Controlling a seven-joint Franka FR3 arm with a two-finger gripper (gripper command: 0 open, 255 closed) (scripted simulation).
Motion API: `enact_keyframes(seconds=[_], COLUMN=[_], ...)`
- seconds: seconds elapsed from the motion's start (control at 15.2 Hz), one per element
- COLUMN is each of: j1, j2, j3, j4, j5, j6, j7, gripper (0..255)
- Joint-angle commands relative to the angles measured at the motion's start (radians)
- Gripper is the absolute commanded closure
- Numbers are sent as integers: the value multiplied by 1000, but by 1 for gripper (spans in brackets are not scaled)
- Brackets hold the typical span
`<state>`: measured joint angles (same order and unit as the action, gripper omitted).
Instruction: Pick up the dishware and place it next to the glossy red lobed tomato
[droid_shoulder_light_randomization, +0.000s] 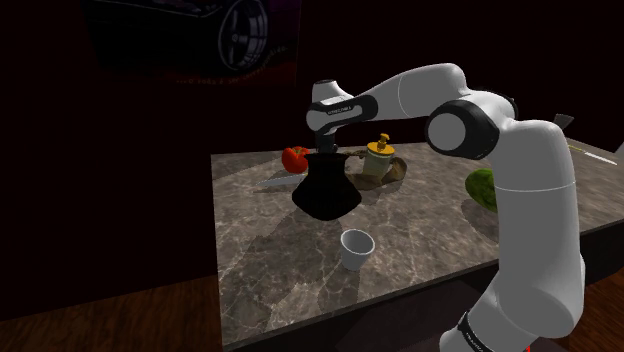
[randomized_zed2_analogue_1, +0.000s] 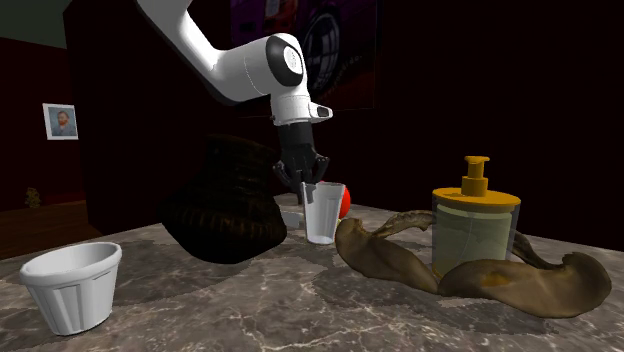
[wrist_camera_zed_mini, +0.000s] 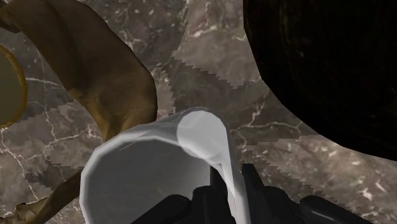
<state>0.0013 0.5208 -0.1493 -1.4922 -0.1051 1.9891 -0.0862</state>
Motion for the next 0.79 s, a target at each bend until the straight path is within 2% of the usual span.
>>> enact_keyframes(seconds=[0.0, 0.13, 0.2, 0.53, 0.73], j1=[0, 0, 0, 0, 8], j2=[0, 0, 0, 0, -24], j3=[0, 0, 0, 0, 1], j4=[0, 0, -1, -1, 64], j5=[0, 0, 0, 0, 0], j6=[1, 1, 1, 1, -88], j7=[0, 0, 0, 0, -1], gripper=[255, 255, 0, 0, 0])
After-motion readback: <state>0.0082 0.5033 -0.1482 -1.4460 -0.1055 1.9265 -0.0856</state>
